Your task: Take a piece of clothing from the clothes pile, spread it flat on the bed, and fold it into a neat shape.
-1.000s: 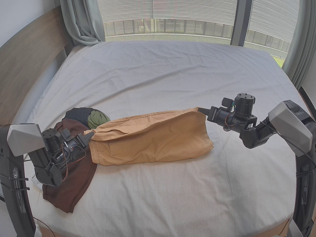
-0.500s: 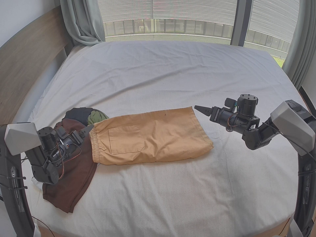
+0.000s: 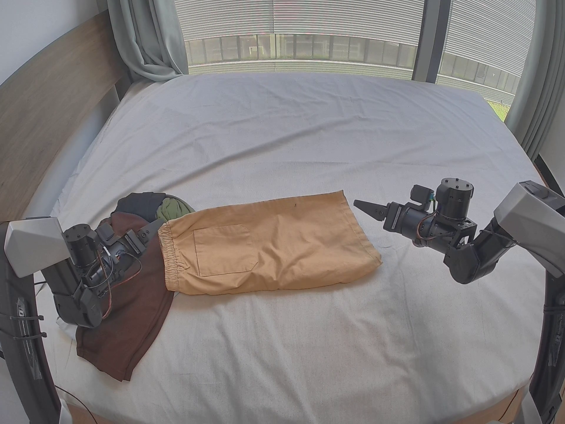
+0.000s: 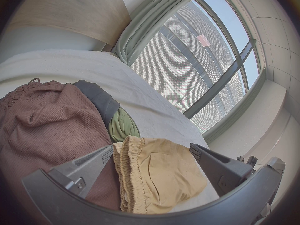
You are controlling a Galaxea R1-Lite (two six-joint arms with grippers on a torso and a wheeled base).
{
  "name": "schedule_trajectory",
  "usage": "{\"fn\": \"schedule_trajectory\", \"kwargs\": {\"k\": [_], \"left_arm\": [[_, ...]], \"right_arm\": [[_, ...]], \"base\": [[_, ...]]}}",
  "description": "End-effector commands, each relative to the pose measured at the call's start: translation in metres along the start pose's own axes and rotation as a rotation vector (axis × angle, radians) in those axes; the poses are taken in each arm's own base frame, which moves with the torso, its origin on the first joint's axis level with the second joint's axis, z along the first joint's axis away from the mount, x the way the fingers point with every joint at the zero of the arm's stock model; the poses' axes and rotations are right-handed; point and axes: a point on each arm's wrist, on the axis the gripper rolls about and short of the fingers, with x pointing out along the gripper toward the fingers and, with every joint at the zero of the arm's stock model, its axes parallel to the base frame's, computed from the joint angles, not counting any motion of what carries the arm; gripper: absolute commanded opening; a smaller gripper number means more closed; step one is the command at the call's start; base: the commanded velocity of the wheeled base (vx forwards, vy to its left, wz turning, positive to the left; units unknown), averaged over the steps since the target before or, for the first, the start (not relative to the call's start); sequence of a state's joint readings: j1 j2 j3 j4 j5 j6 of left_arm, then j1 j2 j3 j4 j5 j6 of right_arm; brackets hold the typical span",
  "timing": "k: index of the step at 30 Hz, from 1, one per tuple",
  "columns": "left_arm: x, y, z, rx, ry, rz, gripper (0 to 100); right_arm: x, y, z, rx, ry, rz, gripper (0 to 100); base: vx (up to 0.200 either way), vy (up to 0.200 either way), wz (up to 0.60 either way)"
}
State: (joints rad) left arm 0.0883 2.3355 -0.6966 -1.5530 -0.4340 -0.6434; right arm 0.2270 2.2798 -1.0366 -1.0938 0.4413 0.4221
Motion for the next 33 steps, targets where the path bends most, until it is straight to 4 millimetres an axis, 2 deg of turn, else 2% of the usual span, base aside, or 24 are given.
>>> {"fn": "schedule_trajectory", "kwargs": {"k": [1, 9, 13, 17, 24, 33], "left_arm": [[-0.005, -0.011, 0.003, 0.006, 0.001, -0.017, 100], [-0.013, -0.028, 0.005, 0.018, 0.008, -0.047, 100], [-0.018, -0.041, -0.002, 0.030, 0.039, -0.066, 100], [-0.020, -0.043, -0.008, 0.116, 0.059, -0.066, 100], [-0.022, -0.040, -0.017, 0.286, 0.086, -0.061, 100], [-0.022, -0.041, -0.018, 0.299, 0.090, -0.061, 100]], "right_arm": [[-0.009, 0.004, -0.010, 0.013, 0.032, -0.006, 100], [-0.015, 0.010, -0.026, 0.029, 0.081, -0.004, 100], [-0.015, 0.016, -0.038, 0.041, 0.107, 0.001, 100], [-0.015, 0.020, -0.048, 0.048, 0.135, -0.002, 100], [-0.009, 0.008, -0.074, 0.072, 0.188, -0.062, 100], [-0.002, -0.005, -0.103, 0.096, 0.250, -0.104, 100]], "base": [[0.000, 0.000, 0.00], [0.000, 0.000, 0.00], [0.000, 0.000, 0.00], [0.000, 0.000, 0.00], [0.000, 0.000, 0.00], [0.000, 0.000, 0.00]]}}
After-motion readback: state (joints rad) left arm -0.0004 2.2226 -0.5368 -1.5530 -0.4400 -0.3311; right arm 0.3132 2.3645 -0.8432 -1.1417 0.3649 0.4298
